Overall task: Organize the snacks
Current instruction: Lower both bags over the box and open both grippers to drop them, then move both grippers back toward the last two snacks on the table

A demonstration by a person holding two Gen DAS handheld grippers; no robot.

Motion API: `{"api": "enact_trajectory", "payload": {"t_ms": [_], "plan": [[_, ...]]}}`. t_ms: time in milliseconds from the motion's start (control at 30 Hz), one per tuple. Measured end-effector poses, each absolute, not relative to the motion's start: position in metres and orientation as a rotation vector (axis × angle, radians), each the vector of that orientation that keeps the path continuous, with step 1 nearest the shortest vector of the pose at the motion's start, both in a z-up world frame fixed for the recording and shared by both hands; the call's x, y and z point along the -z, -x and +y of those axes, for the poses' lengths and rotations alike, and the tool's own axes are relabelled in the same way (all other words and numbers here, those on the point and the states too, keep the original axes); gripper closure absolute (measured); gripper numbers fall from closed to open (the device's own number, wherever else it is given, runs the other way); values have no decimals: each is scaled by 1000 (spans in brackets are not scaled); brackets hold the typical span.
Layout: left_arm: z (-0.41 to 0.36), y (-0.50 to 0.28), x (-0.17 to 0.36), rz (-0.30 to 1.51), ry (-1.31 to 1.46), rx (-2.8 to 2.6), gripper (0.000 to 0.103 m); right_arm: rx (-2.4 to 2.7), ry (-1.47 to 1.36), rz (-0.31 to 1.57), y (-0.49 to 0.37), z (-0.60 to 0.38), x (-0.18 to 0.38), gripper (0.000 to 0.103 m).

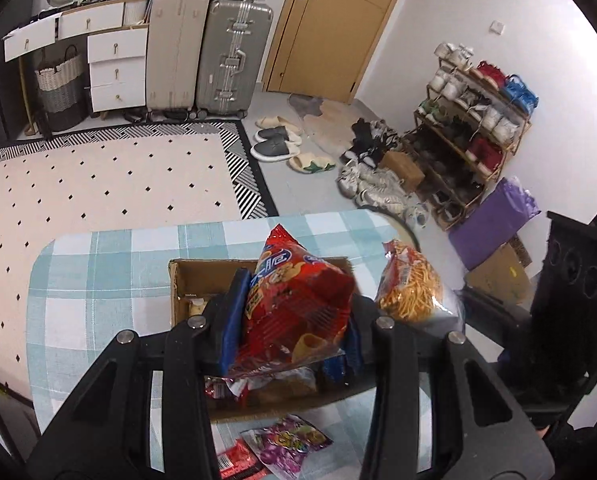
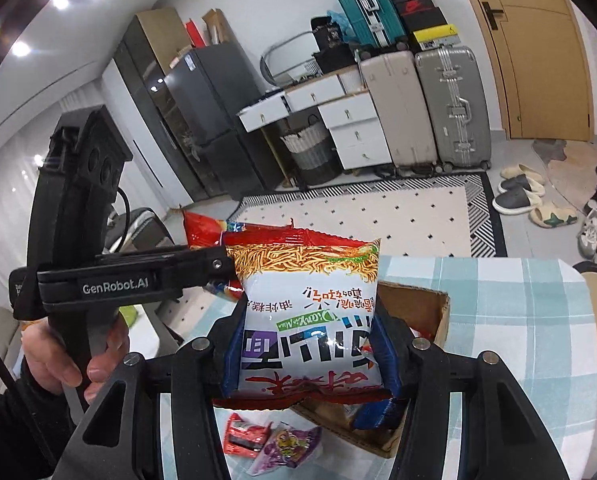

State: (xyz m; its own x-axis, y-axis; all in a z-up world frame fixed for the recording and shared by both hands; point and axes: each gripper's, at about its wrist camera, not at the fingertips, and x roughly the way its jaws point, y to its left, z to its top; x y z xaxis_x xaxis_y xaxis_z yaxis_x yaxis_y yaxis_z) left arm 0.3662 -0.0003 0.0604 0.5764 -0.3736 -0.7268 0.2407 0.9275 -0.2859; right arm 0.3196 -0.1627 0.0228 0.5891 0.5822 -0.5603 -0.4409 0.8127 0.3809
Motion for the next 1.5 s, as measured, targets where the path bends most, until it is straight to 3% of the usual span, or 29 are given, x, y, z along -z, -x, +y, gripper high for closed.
{"api": "enact_trajectory", "payload": {"t_ms": [633,700,767,867,1000,1233,1400,1500], "plan": [[2,-410,42,1002,261,343,63,-557,-280,889,-352,-162,53,49],[3,-411,44,1011,250,317,56,-548,-276,889,-352,-160,54,49],[6,-408,43,1013,245,290,36,-533,-270,898,-352,-160,56,47],[14,-398,35,977,236,280,25,-523,-269,894,-347,-164,54,39],[24,-374,20,936,234,267,24,-523,-260,853,-337,-167,41,32],[32,-304,-12,793,181,212,23,-530,-273,762,-305,-172,12,30],[30,-246,-36,660,117,172,17,-616,-260,693,-264,-166,-5,27],[31,-213,-44,595,116,157,7,-644,-262,643,-239,-164,-13,27]]}}
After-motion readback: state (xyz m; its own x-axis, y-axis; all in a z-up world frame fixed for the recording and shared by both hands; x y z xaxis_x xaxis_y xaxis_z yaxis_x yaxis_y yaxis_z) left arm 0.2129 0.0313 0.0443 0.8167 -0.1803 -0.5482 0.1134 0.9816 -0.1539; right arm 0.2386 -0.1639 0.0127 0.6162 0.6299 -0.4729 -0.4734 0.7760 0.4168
